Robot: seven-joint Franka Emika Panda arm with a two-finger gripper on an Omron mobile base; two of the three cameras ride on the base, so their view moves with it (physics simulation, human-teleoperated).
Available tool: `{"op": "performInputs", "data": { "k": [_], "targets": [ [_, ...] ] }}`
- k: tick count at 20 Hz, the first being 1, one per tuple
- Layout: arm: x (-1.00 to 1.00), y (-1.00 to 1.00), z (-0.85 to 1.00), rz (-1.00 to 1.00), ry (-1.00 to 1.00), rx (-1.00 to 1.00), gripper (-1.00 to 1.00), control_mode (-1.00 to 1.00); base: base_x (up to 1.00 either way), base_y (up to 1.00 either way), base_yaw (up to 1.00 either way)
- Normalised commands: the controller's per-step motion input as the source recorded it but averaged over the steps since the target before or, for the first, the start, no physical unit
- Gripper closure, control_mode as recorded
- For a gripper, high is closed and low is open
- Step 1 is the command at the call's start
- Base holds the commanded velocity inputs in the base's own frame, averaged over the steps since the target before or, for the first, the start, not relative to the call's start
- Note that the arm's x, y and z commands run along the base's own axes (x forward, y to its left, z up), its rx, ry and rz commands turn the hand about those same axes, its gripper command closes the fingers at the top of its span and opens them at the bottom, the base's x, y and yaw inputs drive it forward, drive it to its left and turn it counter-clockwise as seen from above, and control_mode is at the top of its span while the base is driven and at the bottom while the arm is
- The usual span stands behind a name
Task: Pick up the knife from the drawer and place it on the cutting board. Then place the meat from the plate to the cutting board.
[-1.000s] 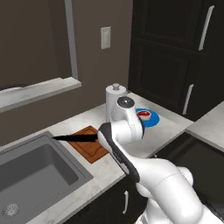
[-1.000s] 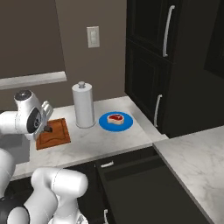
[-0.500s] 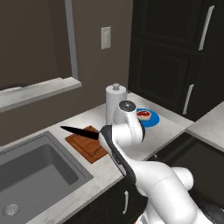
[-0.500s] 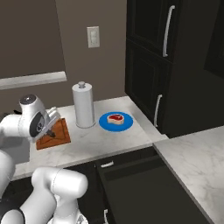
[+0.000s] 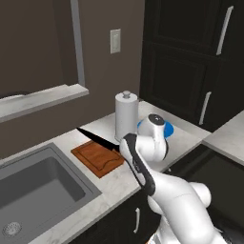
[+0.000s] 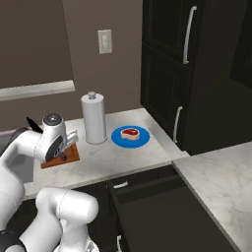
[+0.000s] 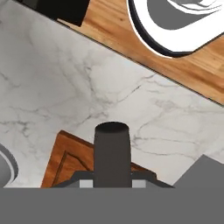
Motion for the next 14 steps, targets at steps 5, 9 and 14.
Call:
{"op": "performInputs", "data": {
  "k": [5, 9, 14],
  "targets": [
    [0.34, 0.06, -0.06, 0.00, 0.00, -0.02, 1.00, -1.00, 0.00, 0.00, 0.00],
    [0.64, 0.34, -0.14, -0.05, 0.03, -0.09, 1.00, -1.00, 0.00, 0.00, 0.00],
    [0.65, 0.35, -0.04, -0.06, 0.12, -0.08, 1.00, -1.00, 0.00, 0.00, 0.00]
  ]
}}
